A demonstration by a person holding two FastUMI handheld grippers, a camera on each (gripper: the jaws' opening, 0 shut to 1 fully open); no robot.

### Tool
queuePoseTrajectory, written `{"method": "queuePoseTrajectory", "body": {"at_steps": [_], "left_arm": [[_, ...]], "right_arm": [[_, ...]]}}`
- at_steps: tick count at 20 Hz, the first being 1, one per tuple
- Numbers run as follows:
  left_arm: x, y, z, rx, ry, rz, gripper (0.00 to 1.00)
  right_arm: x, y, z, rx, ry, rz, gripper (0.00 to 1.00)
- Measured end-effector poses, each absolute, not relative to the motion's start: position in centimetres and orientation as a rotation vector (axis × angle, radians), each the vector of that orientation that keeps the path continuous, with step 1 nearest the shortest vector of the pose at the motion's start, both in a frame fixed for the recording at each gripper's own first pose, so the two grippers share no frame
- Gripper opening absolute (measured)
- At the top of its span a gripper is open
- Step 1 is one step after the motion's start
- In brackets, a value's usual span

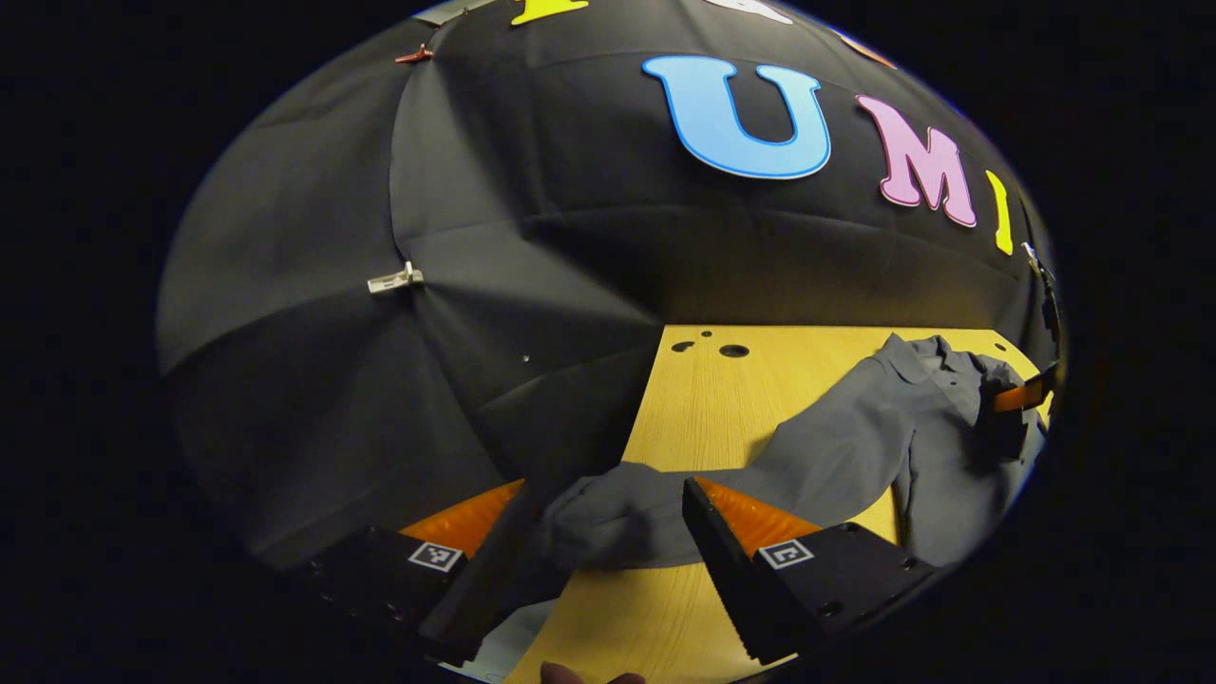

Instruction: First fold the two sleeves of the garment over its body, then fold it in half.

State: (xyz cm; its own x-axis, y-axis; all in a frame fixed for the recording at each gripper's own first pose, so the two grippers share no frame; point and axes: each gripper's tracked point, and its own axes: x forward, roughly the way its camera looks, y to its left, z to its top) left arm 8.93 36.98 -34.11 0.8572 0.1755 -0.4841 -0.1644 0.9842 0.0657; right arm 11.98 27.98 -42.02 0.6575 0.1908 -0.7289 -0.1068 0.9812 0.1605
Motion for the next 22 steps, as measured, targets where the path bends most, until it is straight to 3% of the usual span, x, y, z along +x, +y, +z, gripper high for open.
{"method": "queuePoseTrajectory", "body": {"at_steps": [2, 6, 7, 8, 9, 10, 11, 12, 20, 22], "left_arm": [[9.0, 37.5, -35.4, 0.006, 0.531, 0.18, 0.97], [9.4, 38.2, -37.2, -0.012, 0.571, 0.19, 0.97], [9.6, 38.3, -37.8, -0.015, 0.581, 0.185, 0.97], [9.6, 38.2, -38.1, -0.018, 0.59, 0.18, 0.97], [9.7, 38.2, -38.4, -0.02, 0.602, 0.174, 0.99], [9.8, 38.2, -38.9, -0.023, 0.61, 0.167, 0.97], [10.0, 38.1, -39.1, -0.026, 0.615, 0.162, 0.97], [10.2, 38.0, -39.5, -0.026, 0.622, 0.16, 0.98], [11.2, 37.6, -43.4, -0.001, 0.734, 0.141, 0.98], [11.2, 37.0, -44.2, -0.016, 0.747, 0.12, 0.94]], "right_arm": [[11.3, 29.1, -42.2, 0.125, 0.859, 0.189, 0.33], [9.8, 31.0, -41.4, 0.187, 0.902, 0.245, 0.51], [9.3, 31.9, -41.0, 0.209, 0.909, 0.274, 0.44], [8.8, 32.4, -40.5, 0.219, 0.91, 0.295, 0.59], [8.5, 32.9, -39.8, 0.23, 0.906, 0.316, 0.6], [8.3, 33.2, -39.3, 0.24, 0.902, 0.335, 0.47], [7.8, 33.3, -38.7, 0.248, 0.897, 0.351, 0.52], [7.5, 33.2, -38.2, 0.247, 0.892, 0.357, 0.67], [6.7, 28.6, -36.1, 0.192, 0.862, 0.316, 0.68], [6.4, 27.6, -35.8, 0.197, 0.861, 0.3, 0.68]]}}
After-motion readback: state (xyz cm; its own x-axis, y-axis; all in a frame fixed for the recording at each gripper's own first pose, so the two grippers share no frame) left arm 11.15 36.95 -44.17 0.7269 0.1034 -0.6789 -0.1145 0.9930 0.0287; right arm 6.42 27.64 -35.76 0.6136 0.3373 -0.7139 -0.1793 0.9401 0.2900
